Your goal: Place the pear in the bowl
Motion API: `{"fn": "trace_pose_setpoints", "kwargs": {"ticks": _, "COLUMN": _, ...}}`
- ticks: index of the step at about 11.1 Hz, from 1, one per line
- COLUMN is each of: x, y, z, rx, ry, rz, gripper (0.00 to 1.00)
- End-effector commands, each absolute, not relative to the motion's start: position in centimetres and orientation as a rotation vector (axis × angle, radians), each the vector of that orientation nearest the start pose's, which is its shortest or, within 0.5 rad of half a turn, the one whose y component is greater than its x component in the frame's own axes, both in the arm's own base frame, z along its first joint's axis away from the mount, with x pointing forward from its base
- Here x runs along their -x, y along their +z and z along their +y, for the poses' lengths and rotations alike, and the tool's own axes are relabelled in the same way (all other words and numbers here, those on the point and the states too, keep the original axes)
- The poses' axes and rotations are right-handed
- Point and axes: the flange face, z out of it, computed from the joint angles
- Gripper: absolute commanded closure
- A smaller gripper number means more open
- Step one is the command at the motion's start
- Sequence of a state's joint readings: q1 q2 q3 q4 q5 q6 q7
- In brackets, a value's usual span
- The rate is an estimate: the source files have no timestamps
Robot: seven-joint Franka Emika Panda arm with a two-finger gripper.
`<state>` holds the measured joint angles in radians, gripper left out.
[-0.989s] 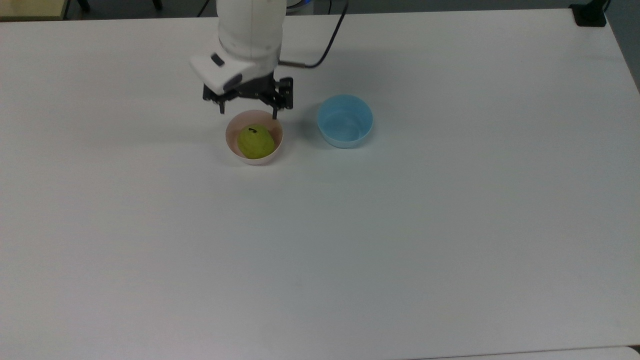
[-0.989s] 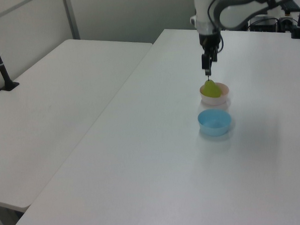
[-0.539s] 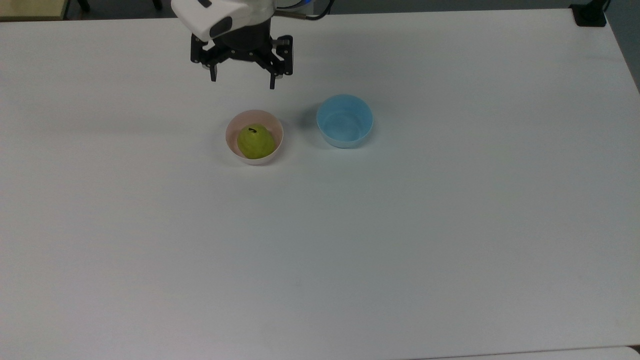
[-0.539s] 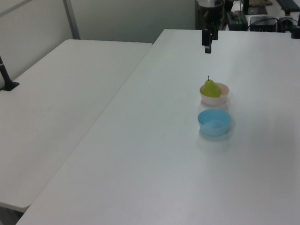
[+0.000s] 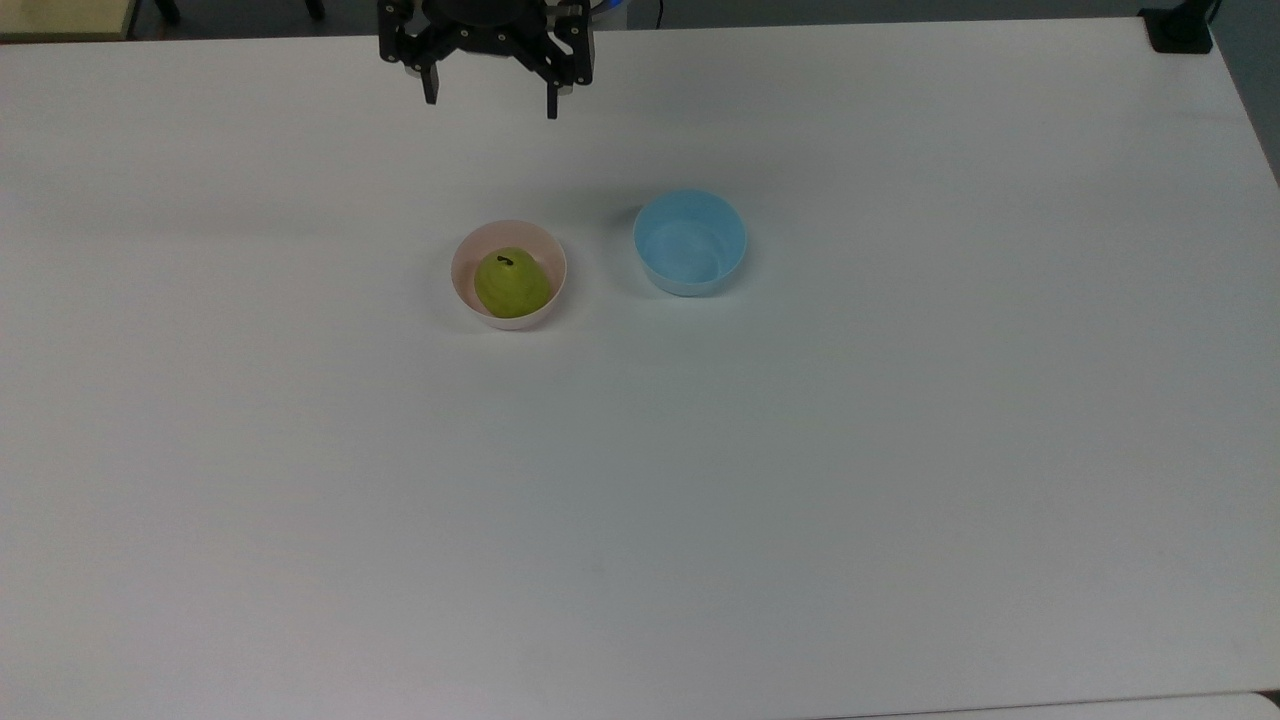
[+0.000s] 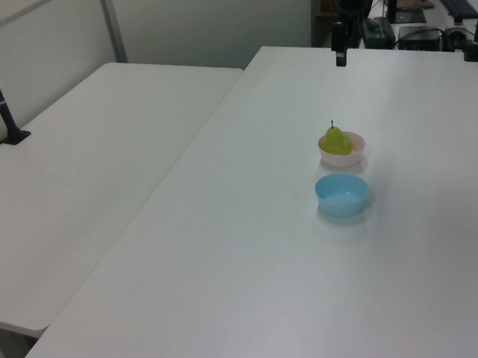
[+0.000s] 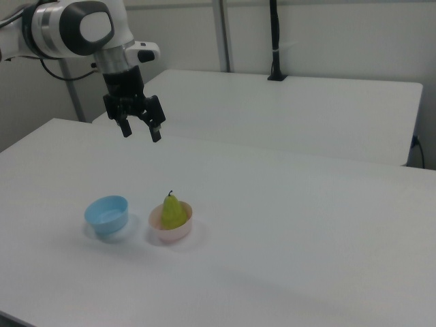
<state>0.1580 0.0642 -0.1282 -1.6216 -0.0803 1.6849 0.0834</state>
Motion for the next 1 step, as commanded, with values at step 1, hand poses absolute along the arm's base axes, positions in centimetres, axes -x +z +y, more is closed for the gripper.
{"fn": "trace_pose_setpoints", "kwargs": {"ticks": 1, "x": -56.83, "y": 58.33, "z": 1.27, "rx": 3.207, "ry": 0.052, "rz": 0.096, "gripper": 0.00}}
